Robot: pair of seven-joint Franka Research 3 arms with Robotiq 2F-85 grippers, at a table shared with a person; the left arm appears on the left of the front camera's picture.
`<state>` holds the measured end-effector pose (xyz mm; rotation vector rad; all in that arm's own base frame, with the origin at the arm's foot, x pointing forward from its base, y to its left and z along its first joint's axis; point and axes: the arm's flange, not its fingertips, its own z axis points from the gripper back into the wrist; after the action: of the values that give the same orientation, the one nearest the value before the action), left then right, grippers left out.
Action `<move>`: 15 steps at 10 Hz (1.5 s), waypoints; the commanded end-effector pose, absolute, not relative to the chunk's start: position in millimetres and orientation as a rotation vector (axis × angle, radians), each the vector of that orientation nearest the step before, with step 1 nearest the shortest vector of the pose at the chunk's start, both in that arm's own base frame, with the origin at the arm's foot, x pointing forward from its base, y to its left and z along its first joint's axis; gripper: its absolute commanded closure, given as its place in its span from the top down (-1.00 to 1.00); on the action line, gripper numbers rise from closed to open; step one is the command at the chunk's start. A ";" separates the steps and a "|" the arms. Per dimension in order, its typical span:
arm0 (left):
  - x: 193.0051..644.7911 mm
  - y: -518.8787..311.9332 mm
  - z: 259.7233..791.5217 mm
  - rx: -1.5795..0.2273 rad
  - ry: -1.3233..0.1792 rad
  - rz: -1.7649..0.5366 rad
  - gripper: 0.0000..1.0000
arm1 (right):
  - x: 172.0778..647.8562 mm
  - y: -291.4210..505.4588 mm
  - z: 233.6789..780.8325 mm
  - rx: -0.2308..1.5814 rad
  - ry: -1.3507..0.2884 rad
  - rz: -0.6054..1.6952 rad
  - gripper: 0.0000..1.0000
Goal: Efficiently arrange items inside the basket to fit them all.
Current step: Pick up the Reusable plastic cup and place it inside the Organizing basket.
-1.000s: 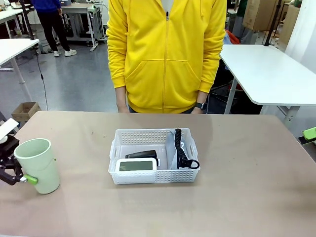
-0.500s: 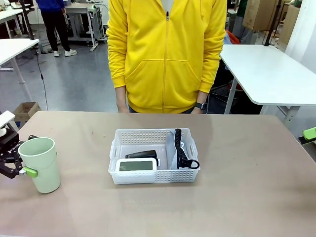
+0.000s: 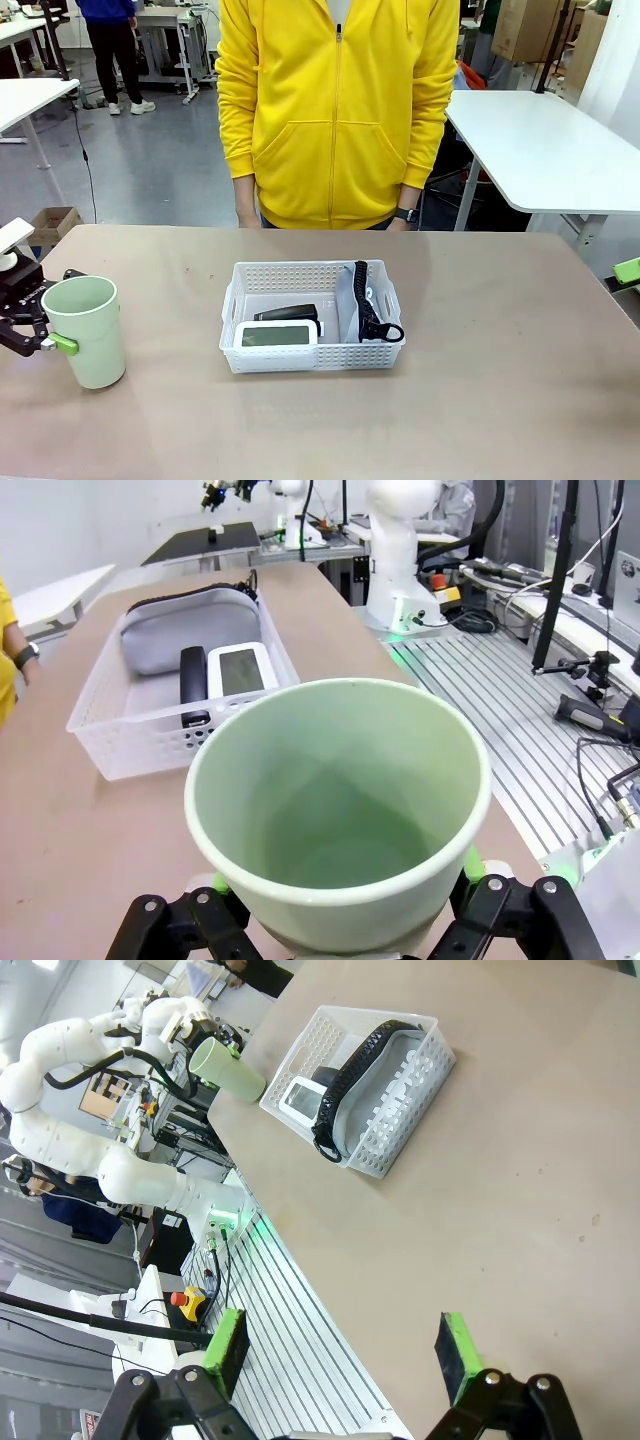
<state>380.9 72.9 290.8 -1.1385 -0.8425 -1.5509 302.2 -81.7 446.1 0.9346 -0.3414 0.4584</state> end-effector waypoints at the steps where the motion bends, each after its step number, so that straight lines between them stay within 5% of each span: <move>1: 365.4 95.7 240.3 -1.155 -0.863 -1.624 -1.00 | 303.9 -80.3 447.2 0.953 -0.373 0.475 1.00; 3: 364.4 96.2 241.4 -1.149 -0.860 -1.624 -1.00 | 303.9 -80.3 447.2 0.953 -0.373 0.475 1.00; 4: 360.2 97.4 246.5 -1.137 -0.847 -1.618 -0.39 | 303.9 -80.3 447.2 0.953 -0.373 0.475 1.00; 5: 353.7 101.5 260.1 -1.104 -0.839 -1.608 -0.38 | 303.9 -80.3 447.2 0.953 -0.373 0.475 1.00; 6: 342.6 107.1 283.9 -1.039 -0.847 -1.596 -1.00 | 303.9 -80.3 447.2 0.953 -0.373 0.475 1.00; 7: 331.7 110.3 312.3 -0.967 -0.861 -1.568 -1.00 | 303.9 -80.3 447.2 0.953 -0.373 0.475 1.00; 8: 322.7 112.1 345.1 -0.891 -0.903 -1.531 -0.35 | 303.9 -80.3 447.2 0.953 -0.373 0.475 1.00; 9: 320.6 112.9 367.7 -0.860 -0.934 -1.491 -0.35 | 303.9 -80.3 447.2 0.953 -0.373 0.475 1.00; 10: 322.9 112.0 385.5 -0.833 -0.970 -1.458 -1.00 | 303.9 -80.3 447.2 0.953 -0.373 0.475 1.00; 11: 328.0 112.8 401.0 -0.777 -1.017 -1.409 -0.35 | 303.9 -80.3 447.2 0.953 -0.373 0.475 1.00; 12: 338.1 115.1 420.5 -0.753 -1.051 -1.352 -1.00 | 303.9 -80.3 447.2 0.953 -0.373 0.475 1.00; 14: 358.0 120.4 452.7 -0.780 -1.115 -1.321 -1.00 | 303.9 -80.3 447.2 0.953 -0.373 0.475 1.00; 15: 365.2 116.7 460.2 -0.762 -1.142 -1.315 -0.35 | 303.9 -80.3 447.2 0.953 -0.373 0.475 1.00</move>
<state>354.4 121.3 458.1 -0.7614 -1.1197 -1.3346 302.2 -81.6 446.2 0.9341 -0.3412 0.4590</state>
